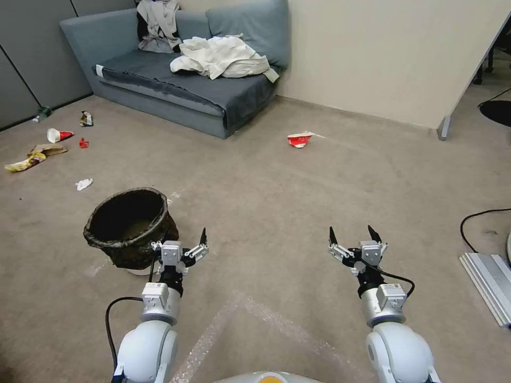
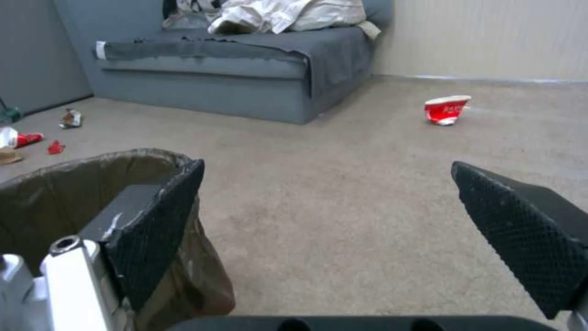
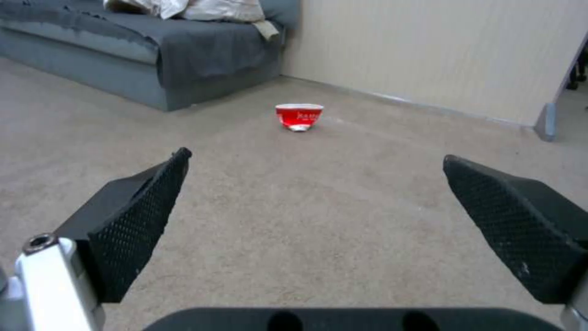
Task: Pick up the trash can from the floor.
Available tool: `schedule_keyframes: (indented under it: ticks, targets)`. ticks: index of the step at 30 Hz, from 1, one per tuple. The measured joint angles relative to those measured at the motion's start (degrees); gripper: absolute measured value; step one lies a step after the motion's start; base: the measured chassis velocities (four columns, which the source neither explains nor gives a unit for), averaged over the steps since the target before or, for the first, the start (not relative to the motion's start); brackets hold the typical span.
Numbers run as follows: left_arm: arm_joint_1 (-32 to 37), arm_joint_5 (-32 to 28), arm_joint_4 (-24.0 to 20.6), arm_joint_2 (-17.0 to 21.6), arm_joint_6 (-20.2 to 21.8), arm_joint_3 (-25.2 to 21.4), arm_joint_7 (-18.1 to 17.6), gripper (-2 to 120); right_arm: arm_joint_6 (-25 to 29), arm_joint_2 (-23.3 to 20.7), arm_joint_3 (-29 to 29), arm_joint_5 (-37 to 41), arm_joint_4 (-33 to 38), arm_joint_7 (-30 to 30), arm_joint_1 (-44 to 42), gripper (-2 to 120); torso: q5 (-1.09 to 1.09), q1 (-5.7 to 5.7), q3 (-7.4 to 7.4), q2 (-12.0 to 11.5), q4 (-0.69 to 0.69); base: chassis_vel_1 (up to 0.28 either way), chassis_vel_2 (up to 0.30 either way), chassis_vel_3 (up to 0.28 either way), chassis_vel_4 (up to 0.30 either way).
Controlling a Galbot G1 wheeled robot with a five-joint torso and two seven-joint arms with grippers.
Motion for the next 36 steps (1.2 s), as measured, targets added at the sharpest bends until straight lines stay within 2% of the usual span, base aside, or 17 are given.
schedule_keyframes:
  ticks: [36]
  targets:
    - [0.3, 0.1, -0.4, 0.0, 0.0, -0.1, 0.0, 100, -0.8, 0.3, -0.1, -0.3, 1.3, 0.2, -0.6, 100, 0.0, 0.01, 0.0, 0.0, 0.01, 0.0, 0.0, 0.0, 0.0]
